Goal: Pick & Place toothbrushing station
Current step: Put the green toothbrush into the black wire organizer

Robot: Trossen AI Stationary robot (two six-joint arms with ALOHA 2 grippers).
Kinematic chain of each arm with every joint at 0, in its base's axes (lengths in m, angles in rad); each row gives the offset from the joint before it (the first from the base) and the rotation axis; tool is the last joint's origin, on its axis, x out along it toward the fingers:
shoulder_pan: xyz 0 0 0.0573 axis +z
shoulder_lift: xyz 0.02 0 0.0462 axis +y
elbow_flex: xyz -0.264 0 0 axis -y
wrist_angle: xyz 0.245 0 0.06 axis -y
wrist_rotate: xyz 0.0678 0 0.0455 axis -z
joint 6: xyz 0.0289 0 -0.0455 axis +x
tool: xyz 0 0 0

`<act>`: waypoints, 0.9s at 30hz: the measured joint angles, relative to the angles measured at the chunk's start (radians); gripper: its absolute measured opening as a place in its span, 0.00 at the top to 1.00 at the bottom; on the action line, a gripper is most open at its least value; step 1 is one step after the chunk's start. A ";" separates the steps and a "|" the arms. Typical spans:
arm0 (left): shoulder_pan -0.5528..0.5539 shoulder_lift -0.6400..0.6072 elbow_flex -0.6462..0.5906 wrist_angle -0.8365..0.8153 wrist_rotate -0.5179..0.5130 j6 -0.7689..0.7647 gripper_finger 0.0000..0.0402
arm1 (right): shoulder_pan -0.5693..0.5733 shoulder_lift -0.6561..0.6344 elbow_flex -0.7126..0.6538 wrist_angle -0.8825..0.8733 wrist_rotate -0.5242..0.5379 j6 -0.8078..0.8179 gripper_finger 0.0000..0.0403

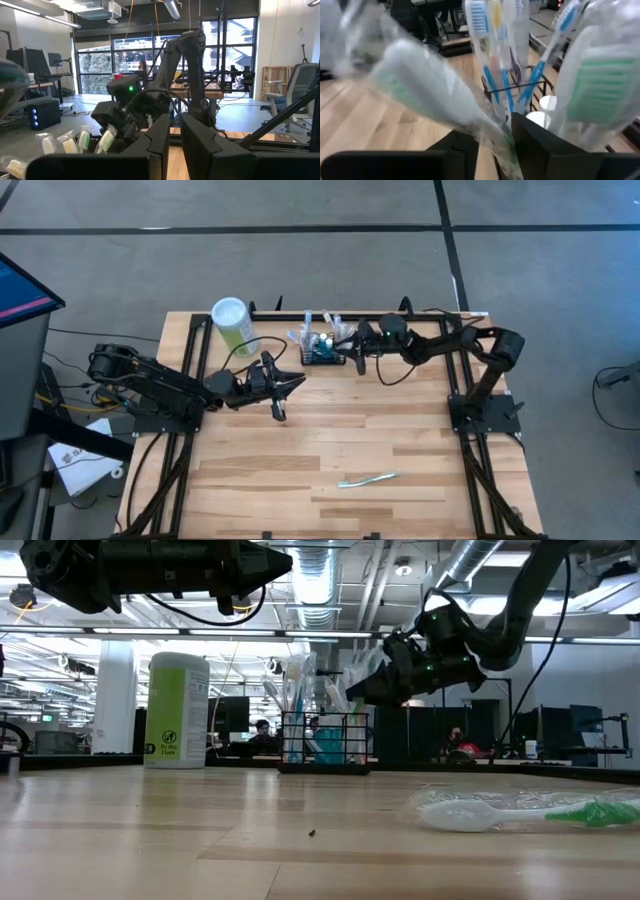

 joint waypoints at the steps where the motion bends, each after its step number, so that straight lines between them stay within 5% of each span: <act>1: 0.000 0.000 0.000 0.000 0.000 0.000 0.90 | 0.000 0.001 0.000 -0.001 -0.011 -0.002 0.73; 4: 0.001 0.000 0.000 0.000 0.000 0.000 0.90 | 0.003 0.001 0.000 0.008 -0.029 -0.023 0.66; 10: 0.003 0.000 0.000 0.000 0.000 0.000 0.90 | 0.003 0.001 0.000 0.009 0.110 -0.012 0.62; 27: 0.003 0.000 0.000 0.000 0.000 0.000 0.90 | 0.034 0.001 0.000 0.027 0.081 -0.034 0.62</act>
